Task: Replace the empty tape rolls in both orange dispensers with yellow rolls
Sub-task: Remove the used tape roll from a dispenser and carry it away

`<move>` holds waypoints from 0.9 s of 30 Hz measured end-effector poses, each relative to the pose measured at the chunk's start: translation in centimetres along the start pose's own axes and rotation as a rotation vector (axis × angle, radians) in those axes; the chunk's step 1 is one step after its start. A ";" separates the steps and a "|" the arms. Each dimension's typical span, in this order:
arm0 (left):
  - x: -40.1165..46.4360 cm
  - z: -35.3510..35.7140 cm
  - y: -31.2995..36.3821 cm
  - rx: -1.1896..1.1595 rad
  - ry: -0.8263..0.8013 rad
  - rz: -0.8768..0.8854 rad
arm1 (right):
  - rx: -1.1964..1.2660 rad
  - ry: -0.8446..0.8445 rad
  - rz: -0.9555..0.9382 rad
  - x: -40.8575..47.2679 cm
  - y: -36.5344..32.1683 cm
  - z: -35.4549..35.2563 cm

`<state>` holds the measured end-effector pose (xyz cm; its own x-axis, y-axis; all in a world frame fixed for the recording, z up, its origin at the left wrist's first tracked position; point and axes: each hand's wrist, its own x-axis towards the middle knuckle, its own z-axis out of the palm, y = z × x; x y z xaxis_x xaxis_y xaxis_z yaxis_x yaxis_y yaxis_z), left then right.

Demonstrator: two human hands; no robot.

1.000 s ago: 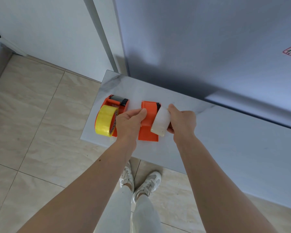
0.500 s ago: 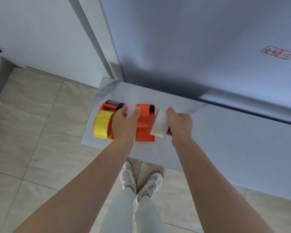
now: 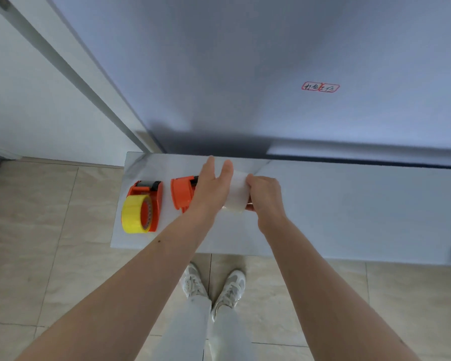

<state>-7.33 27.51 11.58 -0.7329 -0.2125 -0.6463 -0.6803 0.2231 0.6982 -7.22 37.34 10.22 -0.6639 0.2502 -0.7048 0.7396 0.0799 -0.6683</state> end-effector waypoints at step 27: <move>-14.7 18.4 11.9 0.172 -0.598 0.091 | 0.536 0.219 0.087 -10.4 1.1 -25.3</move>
<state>-4.75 50.77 23.74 -0.6295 0.3726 -0.6819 -0.5695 0.3757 0.7310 3.28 59.19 22.85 -0.5227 0.4325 -0.7346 0.5928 -0.4349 -0.6778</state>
